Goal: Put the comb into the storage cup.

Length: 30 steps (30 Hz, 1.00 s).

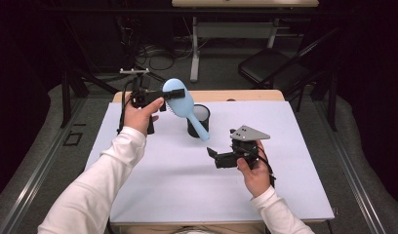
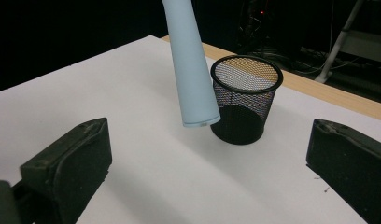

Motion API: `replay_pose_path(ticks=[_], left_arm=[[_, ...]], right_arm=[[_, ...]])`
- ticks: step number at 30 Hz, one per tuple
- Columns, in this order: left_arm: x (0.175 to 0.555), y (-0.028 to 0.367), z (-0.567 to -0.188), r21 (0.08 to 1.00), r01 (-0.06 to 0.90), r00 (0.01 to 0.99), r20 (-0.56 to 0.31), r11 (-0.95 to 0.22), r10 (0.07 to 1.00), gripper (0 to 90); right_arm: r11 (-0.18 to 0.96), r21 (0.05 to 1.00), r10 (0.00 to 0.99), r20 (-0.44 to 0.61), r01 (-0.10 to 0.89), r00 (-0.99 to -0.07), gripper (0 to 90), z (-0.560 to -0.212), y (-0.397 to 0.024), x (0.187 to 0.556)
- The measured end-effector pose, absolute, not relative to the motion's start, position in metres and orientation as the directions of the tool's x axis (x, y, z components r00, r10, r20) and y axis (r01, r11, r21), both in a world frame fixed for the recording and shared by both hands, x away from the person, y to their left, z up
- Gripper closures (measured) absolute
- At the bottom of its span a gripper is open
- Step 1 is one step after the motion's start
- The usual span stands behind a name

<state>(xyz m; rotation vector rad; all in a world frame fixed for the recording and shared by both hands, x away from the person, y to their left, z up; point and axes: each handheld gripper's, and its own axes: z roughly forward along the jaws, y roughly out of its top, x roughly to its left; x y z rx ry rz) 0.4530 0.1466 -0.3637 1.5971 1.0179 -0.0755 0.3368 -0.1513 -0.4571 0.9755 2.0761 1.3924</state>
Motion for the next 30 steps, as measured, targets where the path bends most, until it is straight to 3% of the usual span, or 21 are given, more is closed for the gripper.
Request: replay_pose_path(ticks=[30], left_arm=[[0.464, 0.133, -0.347, 0.811, 0.583, 0.625, -0.485, 0.047, 0.612, 49.0]], right_arm=[[0.207, 0.929, 0.775, 0.035, 0.306, -0.631, 0.6, -0.467, -0.155, 0.335]])
